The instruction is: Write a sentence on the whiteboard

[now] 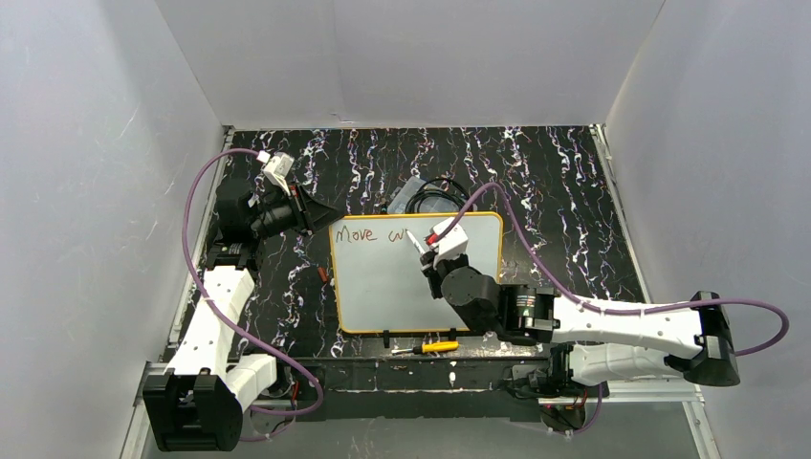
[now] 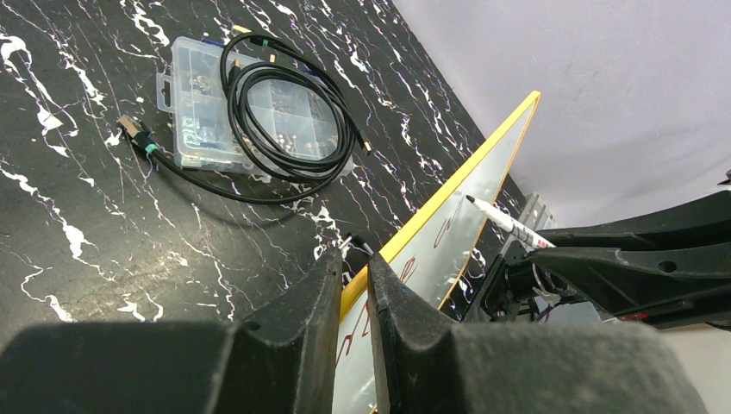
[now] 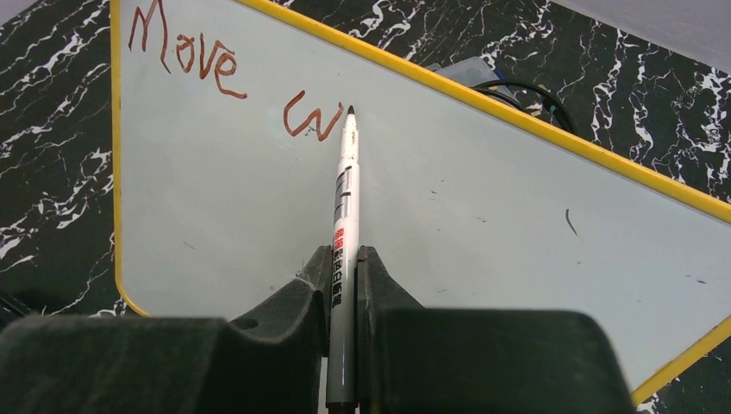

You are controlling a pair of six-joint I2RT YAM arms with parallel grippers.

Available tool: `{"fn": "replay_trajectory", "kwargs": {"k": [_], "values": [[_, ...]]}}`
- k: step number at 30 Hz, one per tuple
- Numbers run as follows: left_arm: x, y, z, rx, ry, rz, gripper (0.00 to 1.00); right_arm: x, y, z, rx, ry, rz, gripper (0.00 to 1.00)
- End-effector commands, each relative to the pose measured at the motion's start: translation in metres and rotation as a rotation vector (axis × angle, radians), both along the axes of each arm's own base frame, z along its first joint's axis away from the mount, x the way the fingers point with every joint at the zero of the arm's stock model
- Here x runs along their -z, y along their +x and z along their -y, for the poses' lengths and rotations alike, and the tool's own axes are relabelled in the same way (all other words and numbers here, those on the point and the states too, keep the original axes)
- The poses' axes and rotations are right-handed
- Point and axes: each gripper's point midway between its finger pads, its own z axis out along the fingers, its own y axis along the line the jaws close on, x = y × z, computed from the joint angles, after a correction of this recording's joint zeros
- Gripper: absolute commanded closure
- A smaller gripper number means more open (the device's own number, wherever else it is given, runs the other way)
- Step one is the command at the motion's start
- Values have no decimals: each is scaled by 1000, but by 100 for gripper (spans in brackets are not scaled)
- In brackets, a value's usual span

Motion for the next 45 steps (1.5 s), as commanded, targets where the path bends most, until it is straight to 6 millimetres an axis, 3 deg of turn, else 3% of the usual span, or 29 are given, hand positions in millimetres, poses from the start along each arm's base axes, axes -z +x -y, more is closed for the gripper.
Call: {"fn": "replay_trajectory", "kwargs": {"k": [1,16,25,34,40,45], "values": [[-2,-17,9,70,-15,-12,84,0,5,2,48,4,-8,99],[-4,-17,9,72,-15,-5,84,15,-2,11,54,-17,-69,99],[-5,-18,9,72,-15,-2,84,22,-10,5,10,-16,-89,99],[-5,-18,9,72,-15,1,84,-3,-15,-3,-37,53,-46,99],[-5,-18,9,72,-15,1,84,-30,-8,-2,-2,141,5,99],[-5,-18,9,72,-16,-3,84,-36,0,-4,37,130,48,99]]}}
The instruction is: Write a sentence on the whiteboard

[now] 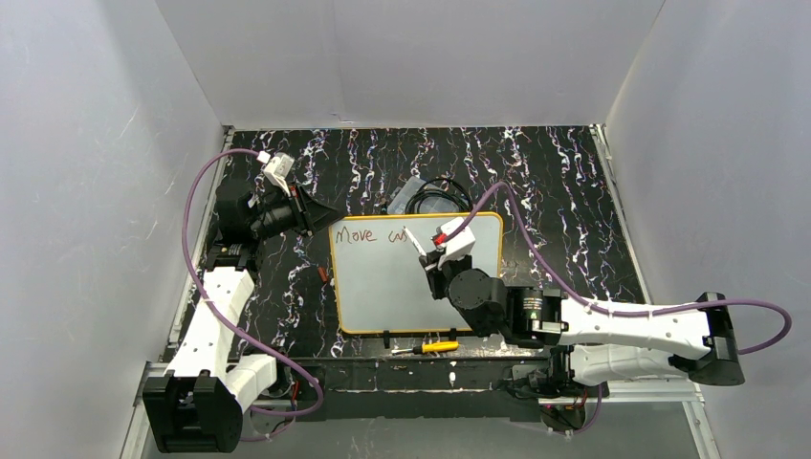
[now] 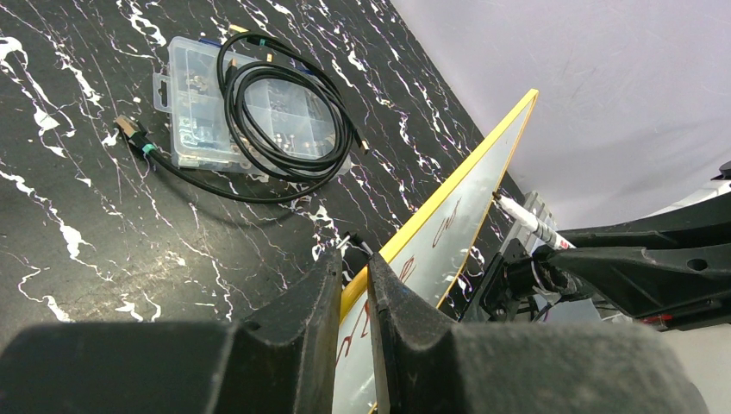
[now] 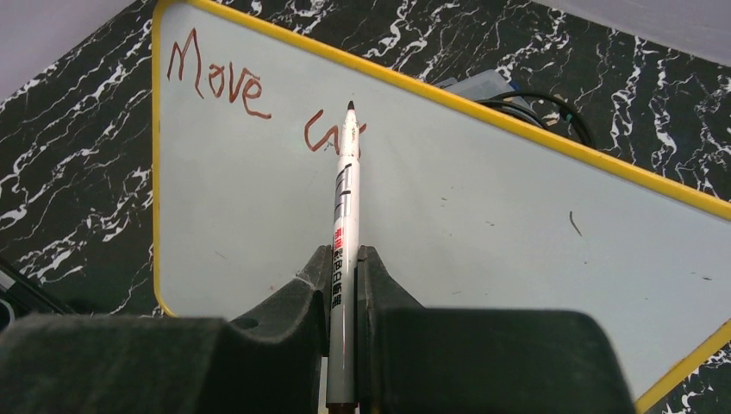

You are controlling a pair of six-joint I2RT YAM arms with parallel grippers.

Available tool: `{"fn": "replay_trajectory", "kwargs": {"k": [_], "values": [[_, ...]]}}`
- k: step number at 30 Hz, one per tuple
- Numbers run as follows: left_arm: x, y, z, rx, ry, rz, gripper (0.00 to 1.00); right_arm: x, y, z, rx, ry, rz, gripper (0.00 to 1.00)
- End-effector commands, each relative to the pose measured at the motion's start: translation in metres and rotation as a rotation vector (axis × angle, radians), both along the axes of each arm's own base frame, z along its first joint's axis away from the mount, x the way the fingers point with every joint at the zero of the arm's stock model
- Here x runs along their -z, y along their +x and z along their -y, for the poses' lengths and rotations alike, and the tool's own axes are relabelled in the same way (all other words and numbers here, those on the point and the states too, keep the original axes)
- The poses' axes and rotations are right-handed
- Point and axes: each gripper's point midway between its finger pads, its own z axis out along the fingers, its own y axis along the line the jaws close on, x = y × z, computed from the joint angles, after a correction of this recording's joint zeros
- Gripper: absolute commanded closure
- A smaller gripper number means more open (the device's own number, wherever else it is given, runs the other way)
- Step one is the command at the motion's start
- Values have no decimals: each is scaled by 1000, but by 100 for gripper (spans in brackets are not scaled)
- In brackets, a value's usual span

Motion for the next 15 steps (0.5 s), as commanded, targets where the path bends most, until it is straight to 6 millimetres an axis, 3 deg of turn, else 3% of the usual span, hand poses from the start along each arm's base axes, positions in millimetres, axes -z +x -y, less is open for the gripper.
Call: {"fn": "replay_trajectory", "kwargs": {"k": [1,15], "values": [[-3,-16,8,68,-15,-8,84,-25,10,-2,61,56,61,99],[-3,-15,9,70,-18,-9,84,-24,15,-11,93,44,64,99]]}}
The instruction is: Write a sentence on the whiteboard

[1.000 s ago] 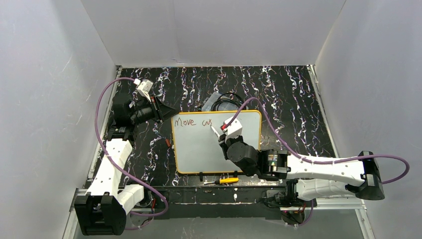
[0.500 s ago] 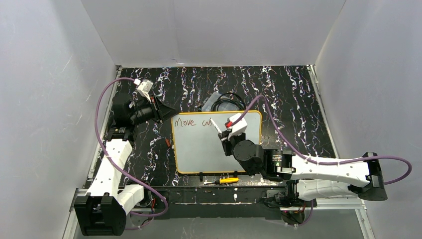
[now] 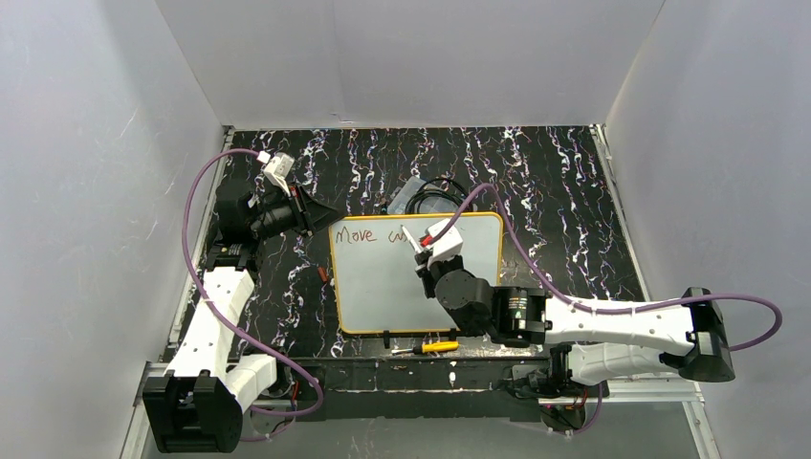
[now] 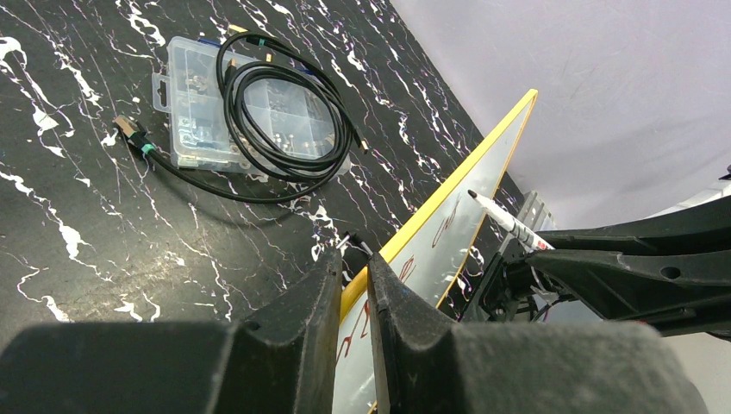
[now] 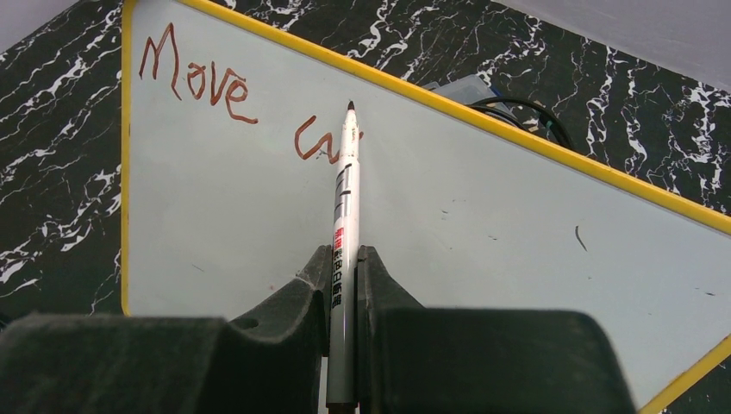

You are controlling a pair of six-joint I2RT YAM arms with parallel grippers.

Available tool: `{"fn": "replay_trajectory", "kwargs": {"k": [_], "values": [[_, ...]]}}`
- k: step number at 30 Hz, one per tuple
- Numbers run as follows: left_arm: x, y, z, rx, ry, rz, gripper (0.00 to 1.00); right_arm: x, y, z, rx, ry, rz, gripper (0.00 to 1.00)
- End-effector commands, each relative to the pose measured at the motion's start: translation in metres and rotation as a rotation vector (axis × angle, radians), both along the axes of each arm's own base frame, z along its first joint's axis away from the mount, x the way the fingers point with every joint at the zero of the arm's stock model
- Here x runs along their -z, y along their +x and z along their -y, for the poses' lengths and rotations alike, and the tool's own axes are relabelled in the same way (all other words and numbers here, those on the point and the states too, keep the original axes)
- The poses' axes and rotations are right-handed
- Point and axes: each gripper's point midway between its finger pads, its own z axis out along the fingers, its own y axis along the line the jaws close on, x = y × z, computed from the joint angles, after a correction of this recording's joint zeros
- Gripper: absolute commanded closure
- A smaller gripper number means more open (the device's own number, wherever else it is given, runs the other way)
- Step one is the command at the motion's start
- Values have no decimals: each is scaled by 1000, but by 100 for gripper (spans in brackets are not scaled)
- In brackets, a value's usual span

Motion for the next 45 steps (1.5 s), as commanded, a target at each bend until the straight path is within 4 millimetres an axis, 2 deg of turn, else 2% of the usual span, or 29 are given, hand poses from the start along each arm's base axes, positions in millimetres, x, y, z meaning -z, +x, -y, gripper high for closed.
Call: {"fn": "replay_trajectory", "kwargs": {"k": [1,11,17,20,36,45], "values": [[-3,-15,9,69,-17,-10,84,-30,6,-1,55,91,23,99],[-3,-16,8,68,-17,-7,84,-13,10,3,84,42,-4,99],[-4,-16,8,66,-16,-3,84,-23,3,3,13,90,8,99],[-4,-16,8,66,-15,-3,84,-20,0,7,-13,88,6,99],[-3,-15,8,65,-14,-8,84,6,-4,17,3,22,-55,99],[-2,-15,8,64,-14,-9,84,10,-2,10,12,-7,-59,99]]}}
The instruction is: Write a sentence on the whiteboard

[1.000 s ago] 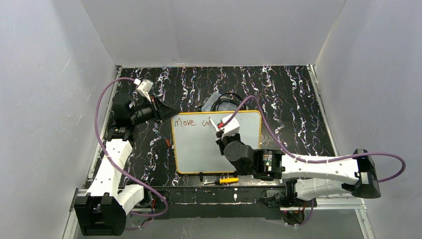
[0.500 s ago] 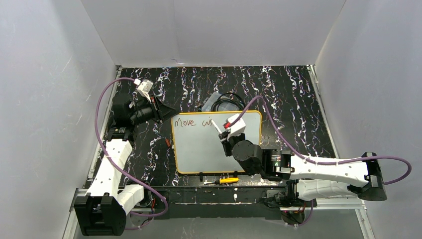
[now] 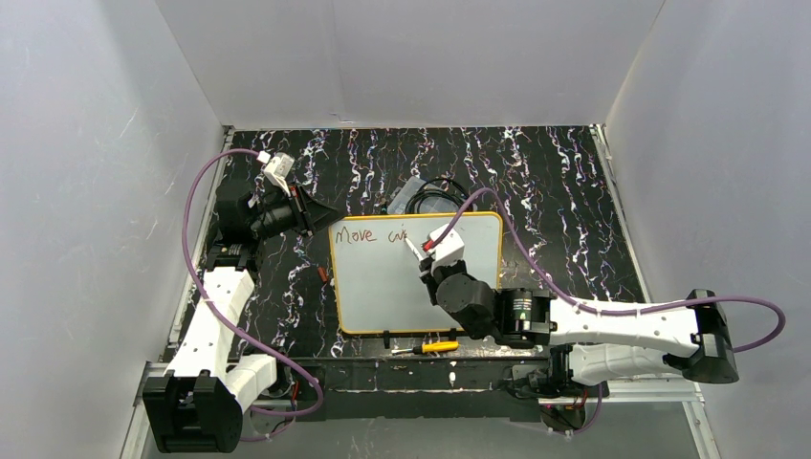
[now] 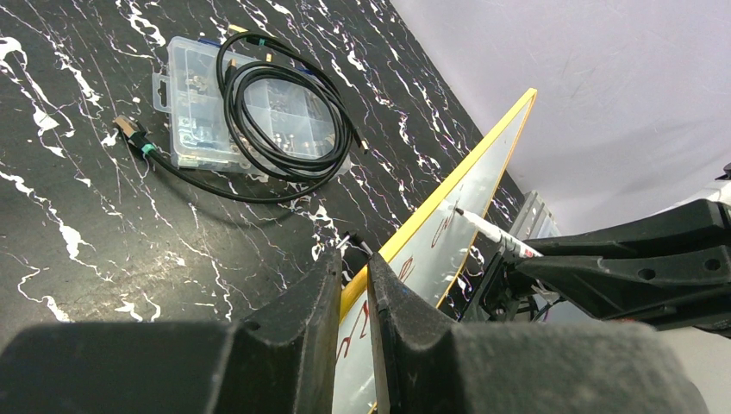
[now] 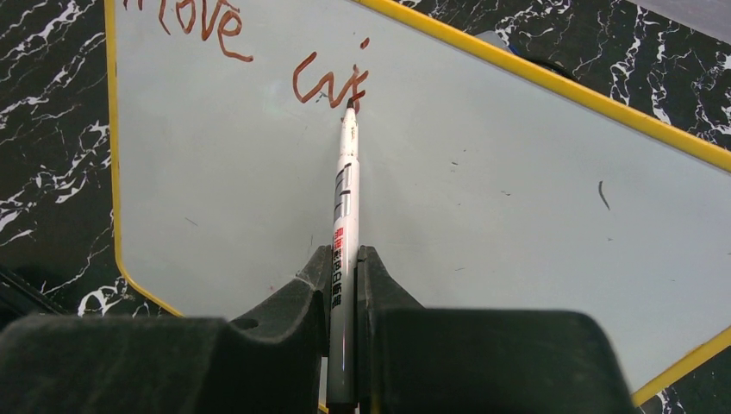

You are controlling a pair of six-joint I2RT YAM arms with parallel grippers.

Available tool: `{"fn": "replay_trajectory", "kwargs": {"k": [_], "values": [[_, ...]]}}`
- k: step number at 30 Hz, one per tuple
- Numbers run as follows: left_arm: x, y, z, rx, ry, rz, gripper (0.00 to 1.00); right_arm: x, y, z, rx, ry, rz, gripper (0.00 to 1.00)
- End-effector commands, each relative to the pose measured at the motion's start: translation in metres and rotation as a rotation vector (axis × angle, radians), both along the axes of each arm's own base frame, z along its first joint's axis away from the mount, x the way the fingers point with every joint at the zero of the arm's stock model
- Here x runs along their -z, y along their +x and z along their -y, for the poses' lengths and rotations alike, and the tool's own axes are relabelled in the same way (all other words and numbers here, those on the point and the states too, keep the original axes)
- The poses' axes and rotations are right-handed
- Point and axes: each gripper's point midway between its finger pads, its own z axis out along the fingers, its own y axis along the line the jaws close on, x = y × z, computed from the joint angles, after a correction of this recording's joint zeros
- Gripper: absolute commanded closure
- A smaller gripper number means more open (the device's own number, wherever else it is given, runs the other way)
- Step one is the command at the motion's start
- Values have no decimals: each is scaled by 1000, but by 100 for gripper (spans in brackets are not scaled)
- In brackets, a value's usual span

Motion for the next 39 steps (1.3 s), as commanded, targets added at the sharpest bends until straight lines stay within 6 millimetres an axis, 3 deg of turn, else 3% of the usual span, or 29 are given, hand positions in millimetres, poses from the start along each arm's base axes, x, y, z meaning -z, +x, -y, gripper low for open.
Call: {"fn": "replay_trajectory", "kwargs": {"k": [1,22,33,39], "values": [[-2,-15,8,66,-15,-11,84,-9,5,-1,39,28,8,99],[-3,-16,8,67,-15,-5,84,-10,11,27,155,28,4,99],[-3,-16,8,67,-15,-6,84,-32,-2,4,-28,109,26,99],[-3,-16,8,68,-16,-7,84,-38,7,2,26,88,66,99]]}}
